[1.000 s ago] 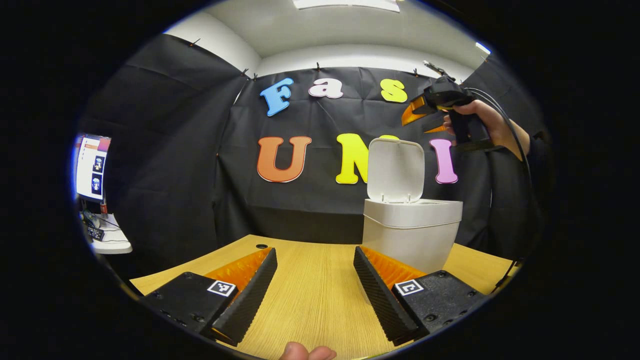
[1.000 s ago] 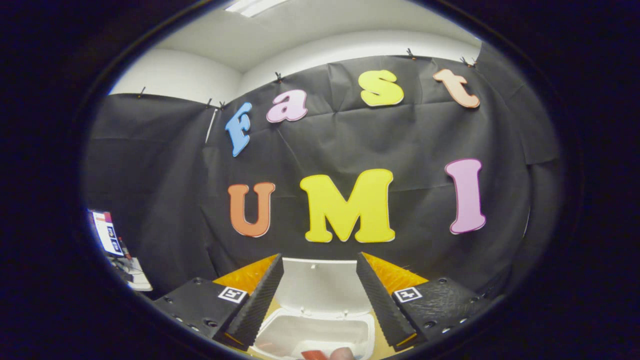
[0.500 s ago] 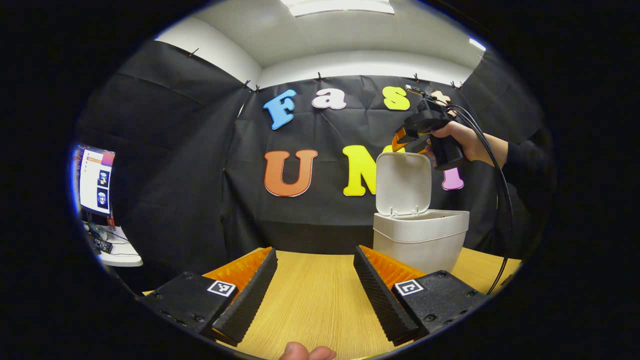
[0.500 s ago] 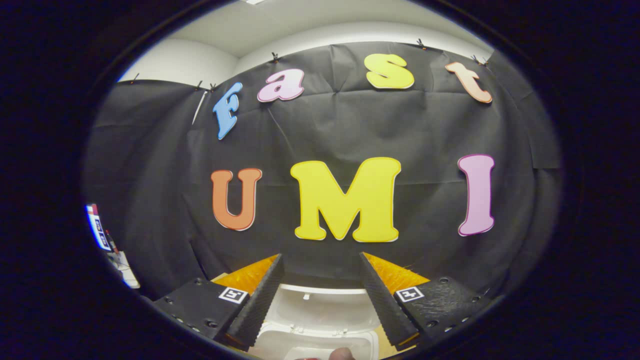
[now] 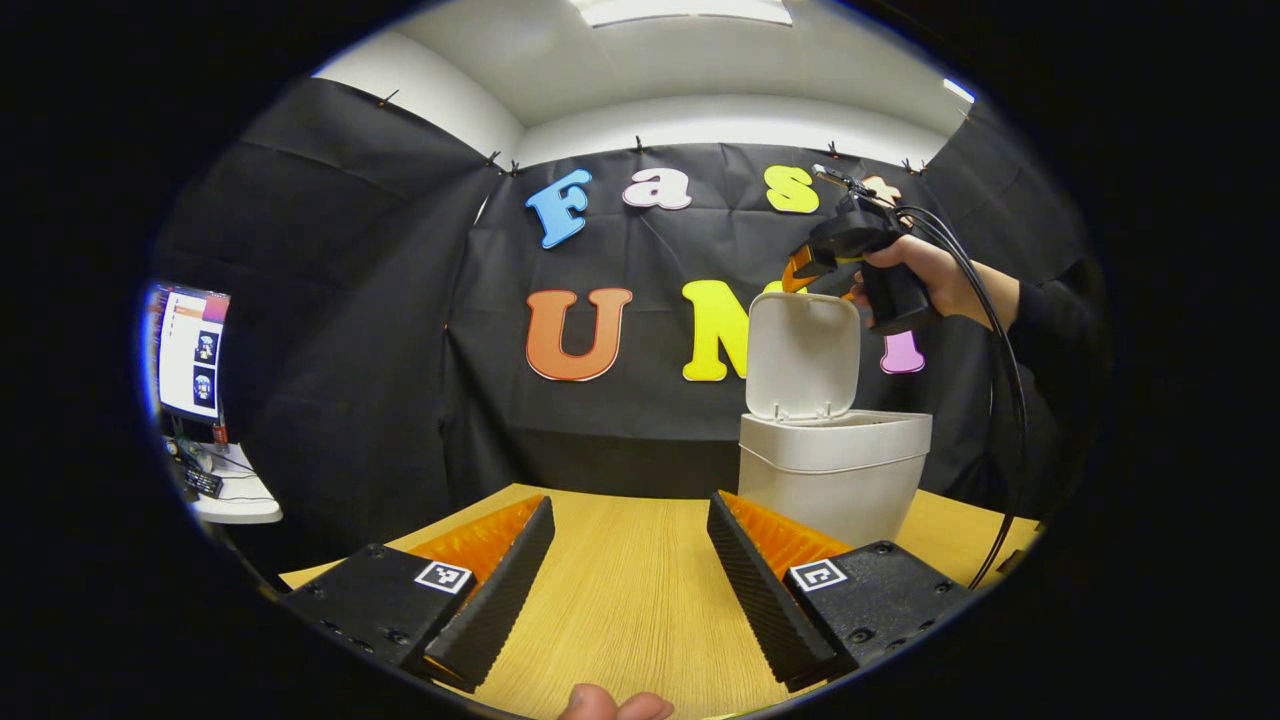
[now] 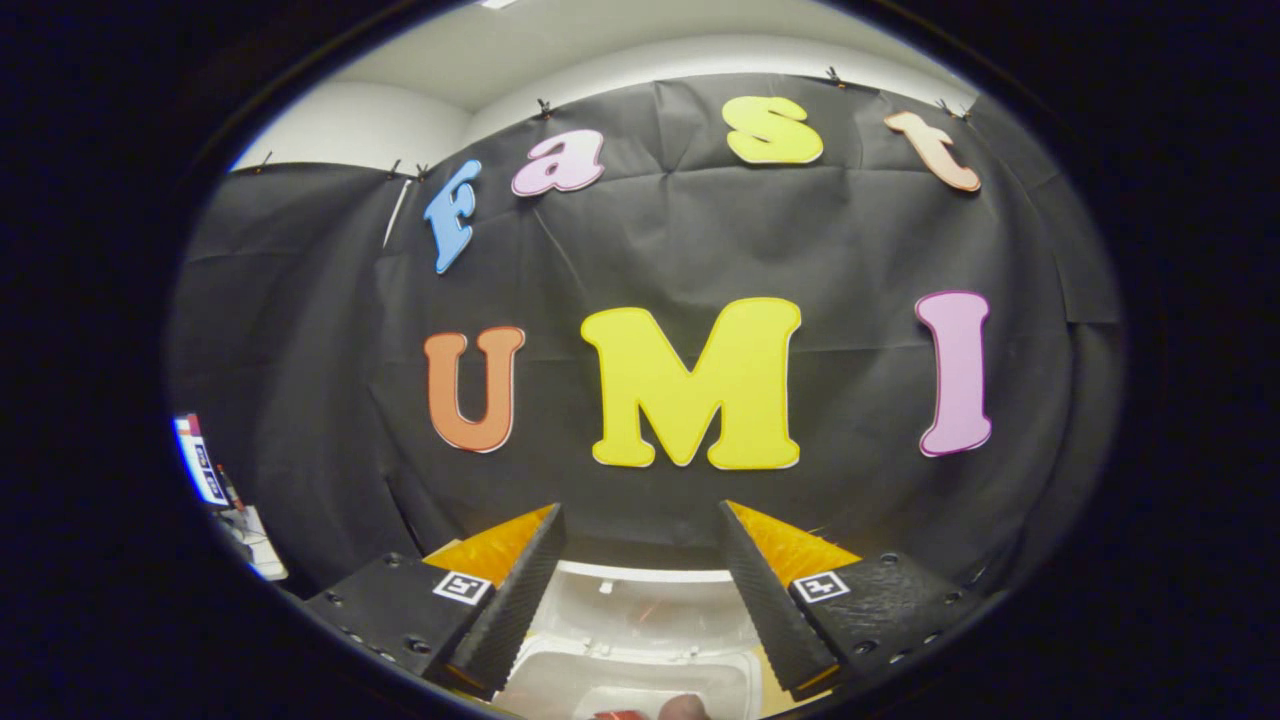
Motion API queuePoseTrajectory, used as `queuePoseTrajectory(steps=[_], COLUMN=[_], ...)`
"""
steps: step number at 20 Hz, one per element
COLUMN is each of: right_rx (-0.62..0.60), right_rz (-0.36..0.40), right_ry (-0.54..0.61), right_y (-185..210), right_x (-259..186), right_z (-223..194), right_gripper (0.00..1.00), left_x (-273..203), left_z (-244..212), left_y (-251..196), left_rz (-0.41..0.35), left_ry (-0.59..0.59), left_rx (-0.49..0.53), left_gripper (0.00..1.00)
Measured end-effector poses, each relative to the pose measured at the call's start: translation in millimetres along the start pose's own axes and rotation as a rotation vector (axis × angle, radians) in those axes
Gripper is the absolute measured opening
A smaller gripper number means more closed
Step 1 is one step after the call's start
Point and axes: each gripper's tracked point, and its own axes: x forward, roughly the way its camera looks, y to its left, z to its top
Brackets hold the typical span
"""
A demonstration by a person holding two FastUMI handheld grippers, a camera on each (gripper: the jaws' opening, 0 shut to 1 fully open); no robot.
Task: Press the lid of the desktop garbage bin to open it, pick up the crumpled paper on the desktop and throw it into the bin, then pick up the pop can on the desktop and drop it into the bin, and finally close the garbage bin lid.
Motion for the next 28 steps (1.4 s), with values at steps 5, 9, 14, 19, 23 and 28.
queuePoseTrajectory(steps=[5, 9, 14, 19, 23, 28], right_rx=[0.000, 0.010, -0.012, -0.037, -0.027, -0.042], right_rz=[0.044, 0.082, 0.070, 0.027, 0.013, -0.002], right_ry=[0.013, 0.057, 0.038, 0.043, 0.046, 0.042], right_y=[5, 10, 6, -4, -7, -7], right_x=[-37, -70, -98, -103, -102, -101], right_z=[-20, -57, -104, -152, -176, -189], right_gripper=[0.91, 0.93, 0.94, 0.93, 0.94, 0.94], left_x=[-4, -9, -14, -18, -19, -15], left_z=[0, 1, 0, -5, -4, -8], left_y=[-13, -33, -58, -68, -68, -66], left_rz=[-0.008, -0.040, -0.074, -0.085, -0.081, -0.072], left_ry=[-0.003, -0.006, -0.002, 0.014, 0.010, 0.021], left_rx=[0.013, -0.008, -0.002, -0.006, -0.005, -0.014], left_gripper=[0.99, 0.99, 0.99, 0.99, 0.99, 0.99])
